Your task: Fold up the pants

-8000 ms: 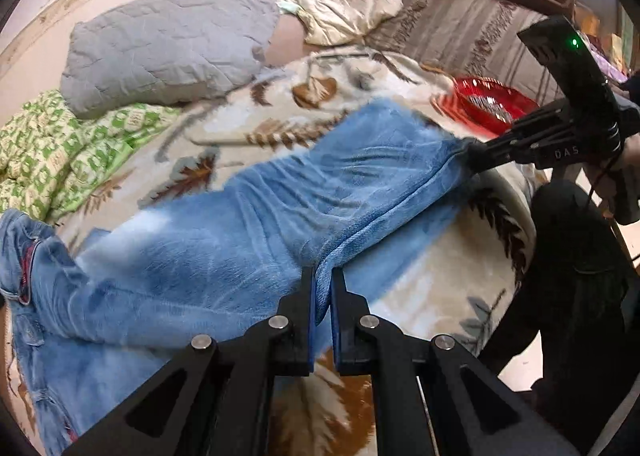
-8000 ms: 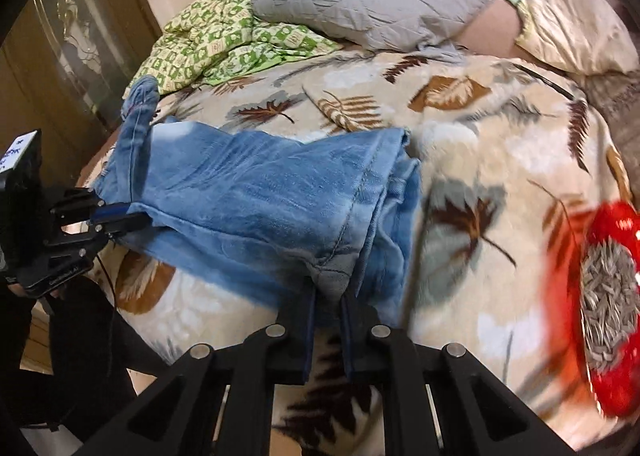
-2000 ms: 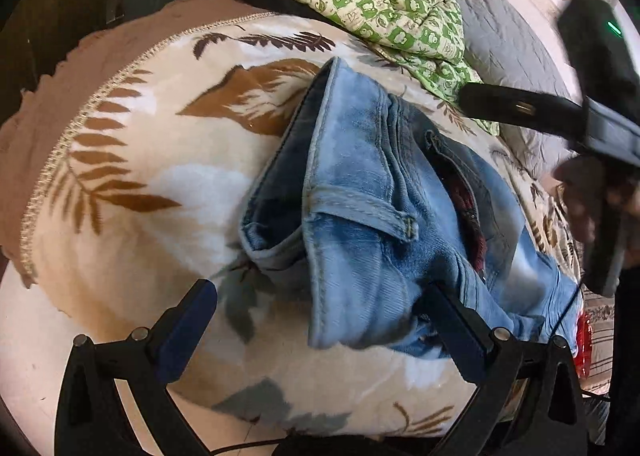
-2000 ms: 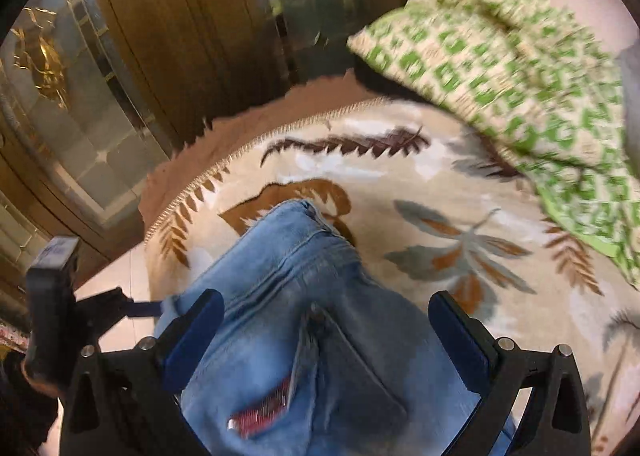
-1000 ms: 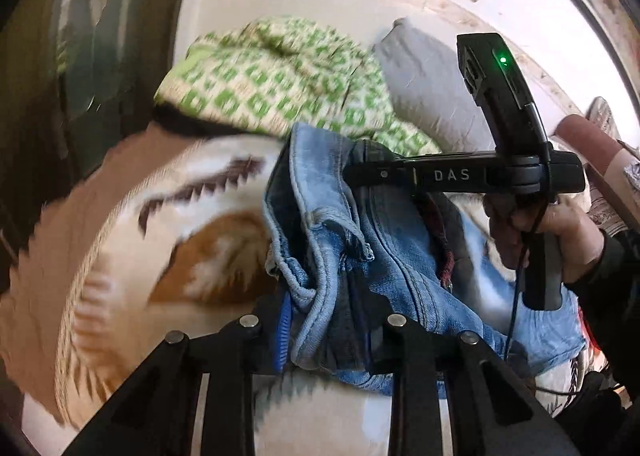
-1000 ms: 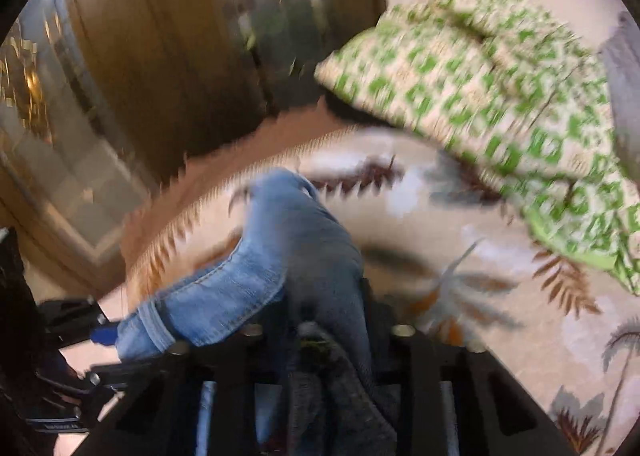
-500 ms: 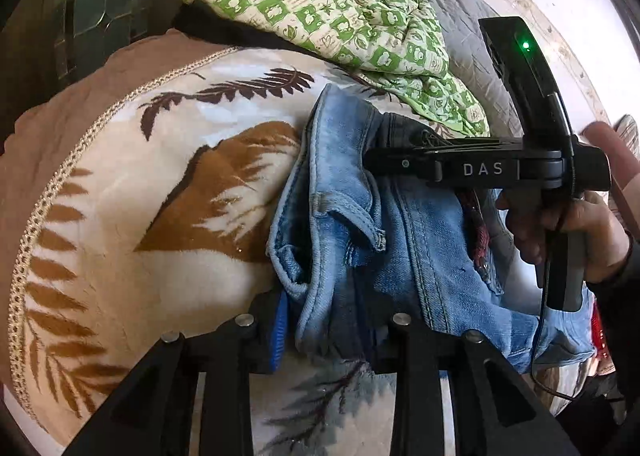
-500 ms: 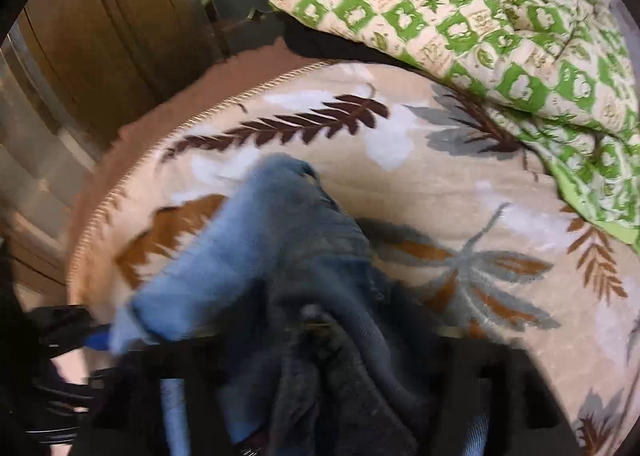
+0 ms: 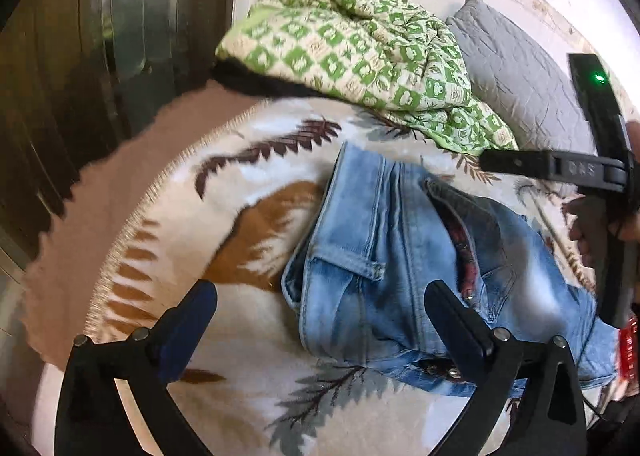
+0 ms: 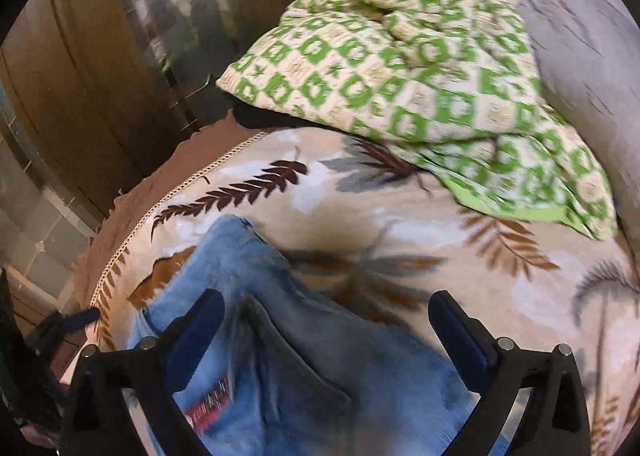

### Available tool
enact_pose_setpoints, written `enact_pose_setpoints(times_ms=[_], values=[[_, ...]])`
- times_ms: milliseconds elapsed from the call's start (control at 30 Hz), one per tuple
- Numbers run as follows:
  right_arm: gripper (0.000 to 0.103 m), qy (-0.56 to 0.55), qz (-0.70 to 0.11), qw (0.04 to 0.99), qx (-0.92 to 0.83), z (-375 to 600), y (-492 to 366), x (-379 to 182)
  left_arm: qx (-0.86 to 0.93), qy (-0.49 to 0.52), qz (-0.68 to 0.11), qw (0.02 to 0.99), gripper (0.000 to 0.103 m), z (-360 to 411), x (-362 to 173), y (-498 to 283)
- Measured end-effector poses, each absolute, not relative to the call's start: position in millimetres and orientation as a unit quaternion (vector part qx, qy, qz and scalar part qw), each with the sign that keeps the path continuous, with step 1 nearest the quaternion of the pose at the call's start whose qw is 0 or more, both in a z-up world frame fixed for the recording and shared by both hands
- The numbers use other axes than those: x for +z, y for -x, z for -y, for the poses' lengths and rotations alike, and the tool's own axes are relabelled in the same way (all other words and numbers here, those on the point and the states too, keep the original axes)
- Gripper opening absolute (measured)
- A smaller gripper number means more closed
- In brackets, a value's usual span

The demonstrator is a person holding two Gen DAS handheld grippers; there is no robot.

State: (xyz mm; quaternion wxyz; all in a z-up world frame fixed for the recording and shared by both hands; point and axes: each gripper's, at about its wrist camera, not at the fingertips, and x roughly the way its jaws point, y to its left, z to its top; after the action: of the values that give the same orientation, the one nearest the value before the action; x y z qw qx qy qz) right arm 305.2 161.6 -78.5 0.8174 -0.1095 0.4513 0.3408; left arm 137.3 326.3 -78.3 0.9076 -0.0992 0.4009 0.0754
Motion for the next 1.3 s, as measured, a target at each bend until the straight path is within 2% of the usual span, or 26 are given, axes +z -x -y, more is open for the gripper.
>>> enact_pose_setpoints(times_ms=[400,667,833,1000,1300], values=[[0.103,0.141,-0.335,0.889,0.279,-57.7,-231.0,-20.0,0.078,0.022,-0.356,0.931,0.103,-266.4,-14.9,-126.3],[0.103,0.069,-0.324,0.91,0.249,52.0,-173.3,-0.4,-0.033,-0.049,-0.346,0.936,0.103,-169.0,2.5,-145.0],[0.103,0.007,-0.367,0.913,0.176,142.7,-144.9,-26.4,-0.135,-0.086,-0.34,0.927,0.103,-94.6,-6.0,-163.2],[0.103,-0.04,-0.415,0.905,0.082,215.5,-112.6,-66.8,-0.207,-0.089,-0.37,0.901,0.103,-29.9,-34.6,-192.7],[0.103,-0.14,-0.455,0.879,0.025,286.0,-70.7,-110.2,-0.274,-0.109,-0.382,0.876,0.103,32.7,-61.1,-197.6]])
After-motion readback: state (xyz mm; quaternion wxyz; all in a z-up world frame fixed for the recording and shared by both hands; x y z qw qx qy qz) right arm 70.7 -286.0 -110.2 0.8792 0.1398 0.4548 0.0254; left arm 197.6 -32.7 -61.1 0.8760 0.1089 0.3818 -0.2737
